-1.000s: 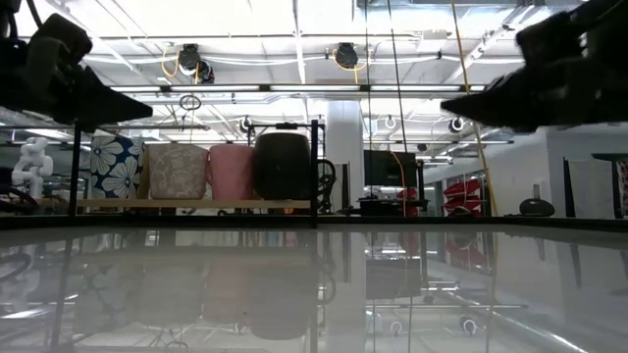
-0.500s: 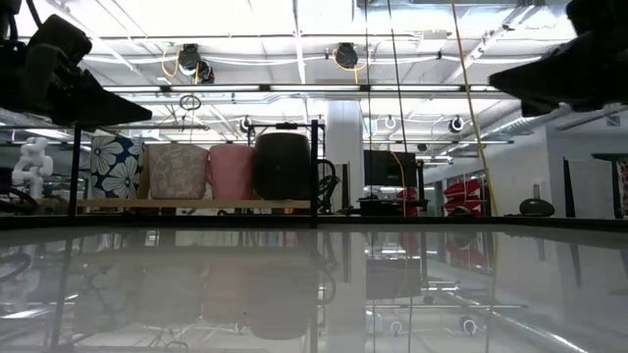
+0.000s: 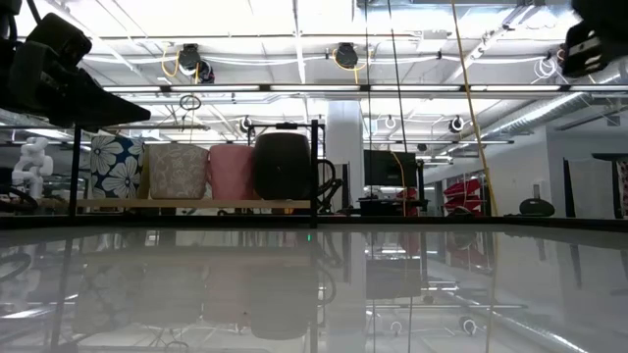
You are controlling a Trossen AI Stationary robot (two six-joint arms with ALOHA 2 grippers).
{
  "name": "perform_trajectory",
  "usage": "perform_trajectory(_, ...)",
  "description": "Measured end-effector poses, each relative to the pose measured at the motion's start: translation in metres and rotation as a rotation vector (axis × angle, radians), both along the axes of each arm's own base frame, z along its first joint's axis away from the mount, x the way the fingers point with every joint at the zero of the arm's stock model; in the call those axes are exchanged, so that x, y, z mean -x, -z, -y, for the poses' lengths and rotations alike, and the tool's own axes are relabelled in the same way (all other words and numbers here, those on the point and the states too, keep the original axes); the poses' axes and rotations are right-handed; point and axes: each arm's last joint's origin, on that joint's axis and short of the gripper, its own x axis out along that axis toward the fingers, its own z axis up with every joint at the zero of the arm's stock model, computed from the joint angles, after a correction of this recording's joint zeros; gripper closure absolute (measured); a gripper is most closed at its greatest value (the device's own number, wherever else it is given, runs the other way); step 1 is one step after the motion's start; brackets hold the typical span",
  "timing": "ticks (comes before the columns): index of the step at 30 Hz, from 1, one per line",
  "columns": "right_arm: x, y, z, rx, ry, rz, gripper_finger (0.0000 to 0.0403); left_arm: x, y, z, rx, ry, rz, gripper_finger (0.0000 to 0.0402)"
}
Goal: Place coffee mugs
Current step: Return to Home Position
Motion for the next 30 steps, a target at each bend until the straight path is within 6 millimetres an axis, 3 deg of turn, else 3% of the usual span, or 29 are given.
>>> perform_trajectory(4, 0.012, -0.009, 0.001, -0.008, -0.055, 0.036, 0.0403, 0.0, 0.0, 0.0, -0.004, 0.001, -0.001, 0.0396)
perform_trajectory(13, 0.022, -0.018, 0.023, 0.022, 0.017, 0.068, 0.0403, 0.0, -0.002, 0.0, 0.002, 0.001, 0.016, 0.0396)
perform_trajectory(20, 0.031, -0.013, 0.043, 0.015, 0.002, 0.062, 0.0403, -0.001, -0.005, 0.0, 0.0, 0.003, 0.042, 0.0396)
perform_trajectory(30, 0.025, -0.008, 0.049, 0.063, 0.01, 0.031, 0.0403, -0.001, -0.006, 0.0, 0.003, 0.002, 0.048, 0.0396)
